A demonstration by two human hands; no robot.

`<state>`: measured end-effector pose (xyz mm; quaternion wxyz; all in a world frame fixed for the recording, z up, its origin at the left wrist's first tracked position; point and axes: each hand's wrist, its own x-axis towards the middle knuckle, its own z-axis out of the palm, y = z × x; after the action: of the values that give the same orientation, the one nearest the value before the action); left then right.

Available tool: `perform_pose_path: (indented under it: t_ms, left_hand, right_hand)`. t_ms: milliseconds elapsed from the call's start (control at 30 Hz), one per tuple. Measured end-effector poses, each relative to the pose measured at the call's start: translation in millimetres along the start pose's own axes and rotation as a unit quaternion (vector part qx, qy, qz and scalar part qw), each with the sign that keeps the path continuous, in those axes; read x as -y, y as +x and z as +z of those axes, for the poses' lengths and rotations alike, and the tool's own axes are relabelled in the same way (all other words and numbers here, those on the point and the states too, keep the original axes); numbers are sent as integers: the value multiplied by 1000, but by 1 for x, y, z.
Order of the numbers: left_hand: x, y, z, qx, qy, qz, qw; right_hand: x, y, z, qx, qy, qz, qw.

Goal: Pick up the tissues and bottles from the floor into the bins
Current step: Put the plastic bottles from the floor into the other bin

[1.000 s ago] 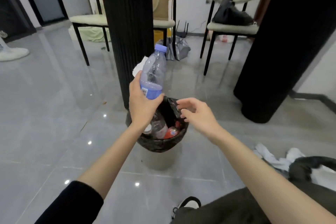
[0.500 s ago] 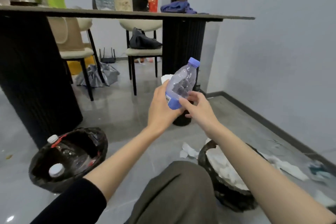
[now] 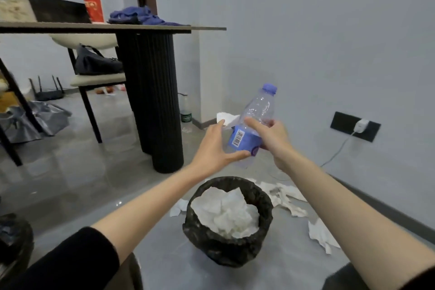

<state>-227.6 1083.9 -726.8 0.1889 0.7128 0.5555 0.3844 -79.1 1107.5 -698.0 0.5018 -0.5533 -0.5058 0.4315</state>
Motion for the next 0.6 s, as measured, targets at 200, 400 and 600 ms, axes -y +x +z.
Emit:
perform_pose_path:
  t_ms: [200, 400, 600]
  left_hand:
    - [27, 1, 41, 136, 49, -76, 986]
    - [77, -16, 83, 283, 122, -115, 944]
    - [103, -24, 81, 337, 123, -133, 924]
  right_hand:
    - [-32, 6, -23, -27, -106, 17, 994]
    - [-55, 15, -23, -25, -195, 40, 980]
    - [-61, 23, -14, 2, -155, 67, 986]
